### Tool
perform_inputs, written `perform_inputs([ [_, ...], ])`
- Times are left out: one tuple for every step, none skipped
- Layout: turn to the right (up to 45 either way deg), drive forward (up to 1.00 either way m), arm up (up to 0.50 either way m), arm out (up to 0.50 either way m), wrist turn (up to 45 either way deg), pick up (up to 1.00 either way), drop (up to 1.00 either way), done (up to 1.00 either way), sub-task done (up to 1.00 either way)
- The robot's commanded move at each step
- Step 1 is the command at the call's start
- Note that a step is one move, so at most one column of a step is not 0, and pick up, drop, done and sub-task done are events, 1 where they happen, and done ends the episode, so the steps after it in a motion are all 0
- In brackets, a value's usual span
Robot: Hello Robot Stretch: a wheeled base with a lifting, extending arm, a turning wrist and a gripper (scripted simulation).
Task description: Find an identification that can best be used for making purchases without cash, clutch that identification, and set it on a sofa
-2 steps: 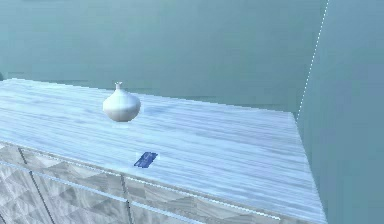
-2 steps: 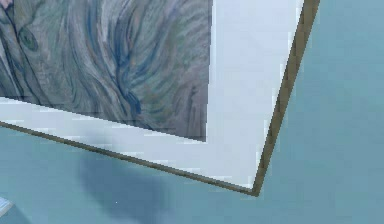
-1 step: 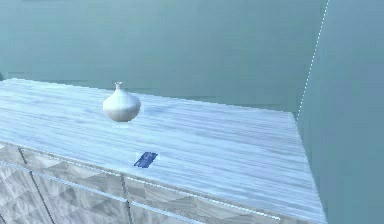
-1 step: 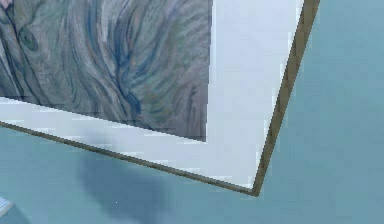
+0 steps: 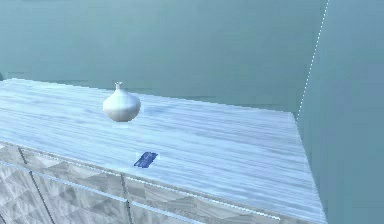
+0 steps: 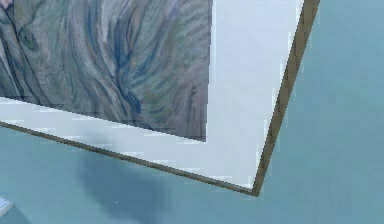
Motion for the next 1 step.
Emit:
perform_inputs([
  [3.0,0.0,0.0,0.0,0.0,0.0,0.0,0.0,0.0],
])
